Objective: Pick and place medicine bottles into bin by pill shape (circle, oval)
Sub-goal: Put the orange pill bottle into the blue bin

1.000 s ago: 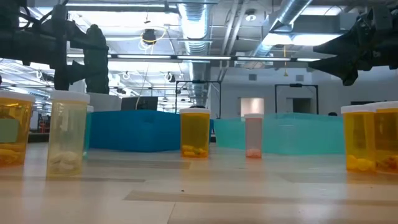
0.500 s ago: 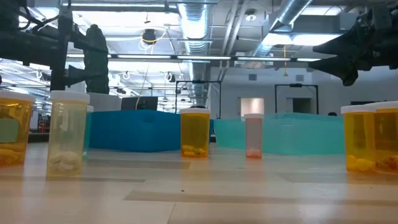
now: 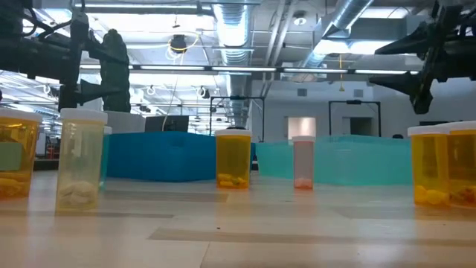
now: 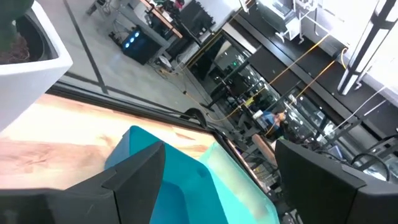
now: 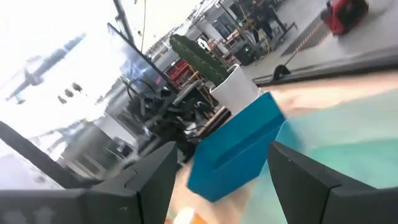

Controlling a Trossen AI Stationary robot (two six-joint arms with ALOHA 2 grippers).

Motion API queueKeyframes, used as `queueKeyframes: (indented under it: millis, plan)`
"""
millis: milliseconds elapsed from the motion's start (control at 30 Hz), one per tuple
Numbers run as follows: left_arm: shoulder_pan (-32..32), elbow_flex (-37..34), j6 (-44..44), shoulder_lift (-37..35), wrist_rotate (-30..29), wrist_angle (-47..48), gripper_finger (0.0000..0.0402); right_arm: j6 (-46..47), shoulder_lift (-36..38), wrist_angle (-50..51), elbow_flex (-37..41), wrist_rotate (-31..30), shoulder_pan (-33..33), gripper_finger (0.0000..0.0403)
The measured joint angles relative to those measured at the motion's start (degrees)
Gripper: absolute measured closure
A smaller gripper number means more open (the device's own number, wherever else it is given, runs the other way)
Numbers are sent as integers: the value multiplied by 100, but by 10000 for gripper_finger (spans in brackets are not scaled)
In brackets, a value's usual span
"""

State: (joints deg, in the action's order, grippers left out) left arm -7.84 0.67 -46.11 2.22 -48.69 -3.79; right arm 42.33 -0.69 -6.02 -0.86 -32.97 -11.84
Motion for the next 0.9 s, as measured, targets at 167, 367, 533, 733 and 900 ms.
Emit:
queueKeyframes:
  millis: [167, 367, 533, 733, 900]
  plan:
    - [0, 0, -450, 0, -1, -43, 105, 299, 0, -19, 0, -347, 0, 143]
    - [0, 0, -974, 0, 45, -365, 105, 97, -10, 186, -3, -534, 17, 143]
    - [0, 2, -670, 0, 498, -1122, 105, 138, -4, 282, -11, -325, 29, 143]
    - [0, 79, -605, 2, 1538, -2091, 105, 13, -2, -676, 5, -295, 37, 143]
    - [-2, 762, -486, 222, 2212, -2047, 105, -704, -5, -939, -434, -297, 37, 143]
